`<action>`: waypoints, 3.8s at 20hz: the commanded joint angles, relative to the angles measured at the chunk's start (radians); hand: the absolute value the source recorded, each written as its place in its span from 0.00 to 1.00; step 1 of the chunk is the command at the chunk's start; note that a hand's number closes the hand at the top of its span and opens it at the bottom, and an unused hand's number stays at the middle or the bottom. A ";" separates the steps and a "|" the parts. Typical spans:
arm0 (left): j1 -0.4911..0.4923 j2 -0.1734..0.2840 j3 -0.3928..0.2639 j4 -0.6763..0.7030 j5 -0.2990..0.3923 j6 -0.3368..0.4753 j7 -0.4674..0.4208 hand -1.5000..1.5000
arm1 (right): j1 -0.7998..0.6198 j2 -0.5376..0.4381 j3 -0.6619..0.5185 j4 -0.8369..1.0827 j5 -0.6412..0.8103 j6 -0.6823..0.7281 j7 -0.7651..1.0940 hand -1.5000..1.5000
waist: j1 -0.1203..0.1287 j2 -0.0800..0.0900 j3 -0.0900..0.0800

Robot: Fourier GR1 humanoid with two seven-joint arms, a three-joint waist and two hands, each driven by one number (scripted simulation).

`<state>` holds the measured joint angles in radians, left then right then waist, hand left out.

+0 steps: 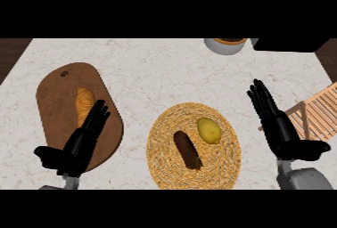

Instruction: Pick the sweet potato from the placemat and place it in the tiered shelf

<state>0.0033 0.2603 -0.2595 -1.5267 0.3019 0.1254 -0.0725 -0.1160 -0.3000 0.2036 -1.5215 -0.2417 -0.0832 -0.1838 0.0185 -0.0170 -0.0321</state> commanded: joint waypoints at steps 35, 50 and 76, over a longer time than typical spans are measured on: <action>-0.171 0.027 0.038 0.103 -0.215 0.041 0.054 0.50 | -0.260 -0.041 0.475 -0.447 0.934 0.110 0.999 0.00 | -0.018 0.007 0.028; -0.211 0.002 0.053 0.113 -0.225 0.023 0.083 0.50 | -0.444 0.205 0.611 -0.356 0.991 0.587 1.442 0.00 | -0.020 0.013 0.031; -0.183 -0.034 0.077 0.051 -0.289 -0.001 0.126 0.50 | -0.317 0.299 0.722 -0.240 1.233 0.487 1.409 0.00 | -0.015 0.015 0.032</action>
<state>-0.1915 0.2253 -0.1873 -1.4461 0.0185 0.1288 0.0384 -0.4366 -0.0178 0.9270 -1.7811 0.9709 0.3692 1.0944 0.0029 -0.0021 -0.0004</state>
